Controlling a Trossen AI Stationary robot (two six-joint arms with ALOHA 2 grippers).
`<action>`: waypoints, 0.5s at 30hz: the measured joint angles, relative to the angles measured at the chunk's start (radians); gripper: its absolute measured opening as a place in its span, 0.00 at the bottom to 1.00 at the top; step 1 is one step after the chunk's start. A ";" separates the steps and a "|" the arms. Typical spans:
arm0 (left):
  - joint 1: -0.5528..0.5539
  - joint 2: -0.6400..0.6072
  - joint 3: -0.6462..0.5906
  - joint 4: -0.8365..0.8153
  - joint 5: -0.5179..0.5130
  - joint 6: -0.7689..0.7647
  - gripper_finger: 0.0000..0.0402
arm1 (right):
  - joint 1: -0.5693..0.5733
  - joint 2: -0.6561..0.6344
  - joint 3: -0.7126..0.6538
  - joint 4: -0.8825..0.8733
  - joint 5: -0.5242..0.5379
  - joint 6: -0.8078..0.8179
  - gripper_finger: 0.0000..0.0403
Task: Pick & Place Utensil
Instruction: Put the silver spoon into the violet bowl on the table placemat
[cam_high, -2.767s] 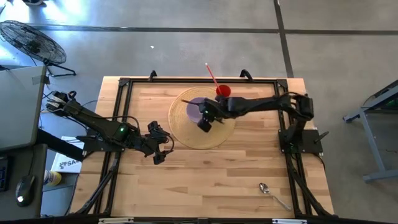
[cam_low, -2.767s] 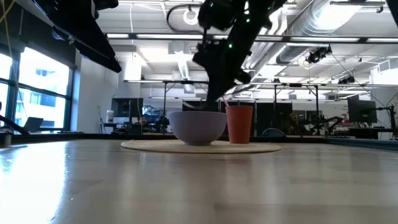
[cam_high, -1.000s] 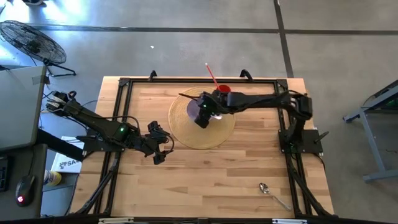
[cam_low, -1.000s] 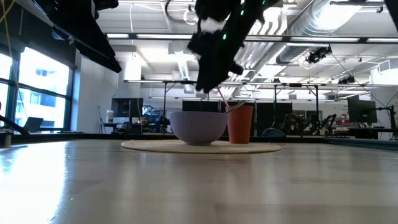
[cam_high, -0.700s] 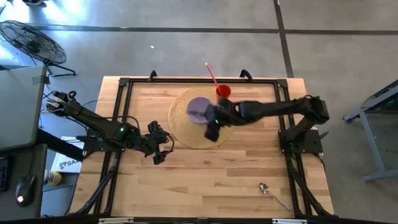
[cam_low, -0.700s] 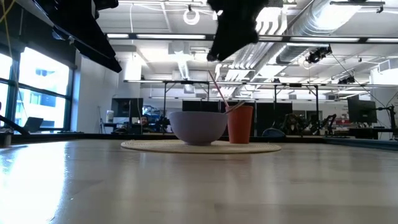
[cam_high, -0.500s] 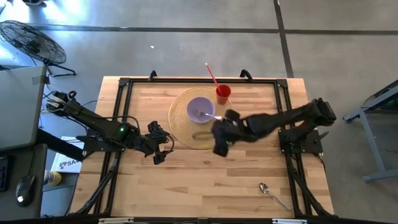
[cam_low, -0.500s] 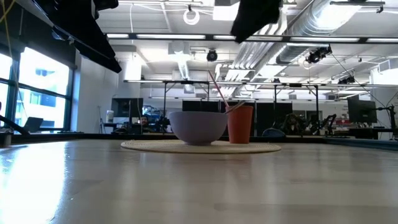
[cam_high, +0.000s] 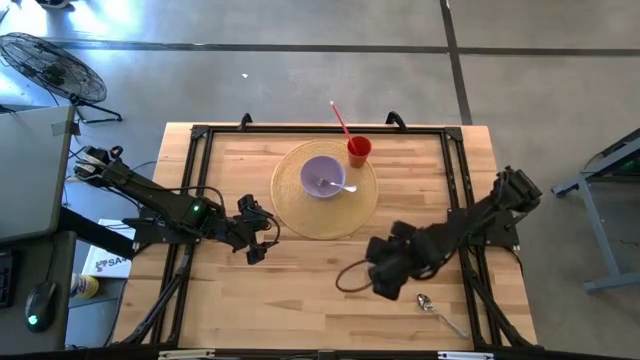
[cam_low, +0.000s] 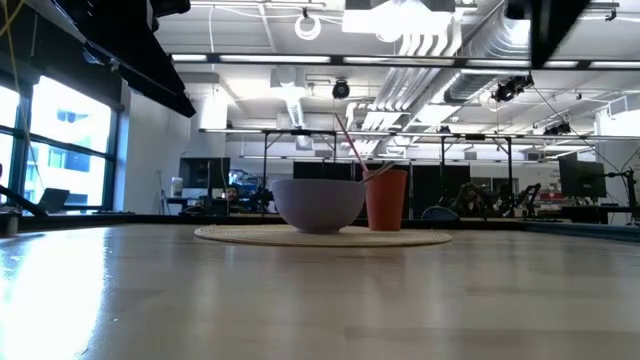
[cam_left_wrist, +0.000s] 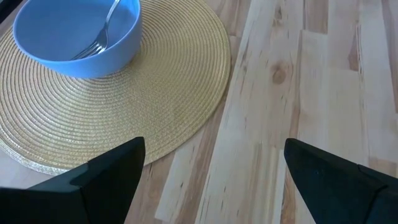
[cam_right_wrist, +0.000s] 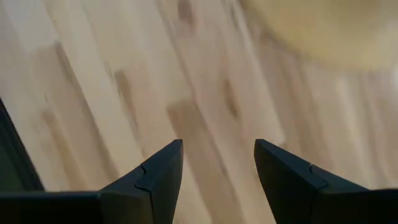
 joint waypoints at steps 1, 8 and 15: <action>0.000 0.000 0.000 -0.001 0.000 0.000 0.94 | 0.015 0.007 0.000 -0.016 -0.013 0.033 0.48; 0.000 0.000 0.000 0.000 0.000 0.000 0.94 | 0.100 0.070 0.000 -0.080 -0.113 0.214 0.48; 0.000 0.000 0.000 0.000 0.000 0.000 0.94 | 0.160 0.166 0.000 -0.101 -0.410 0.339 0.48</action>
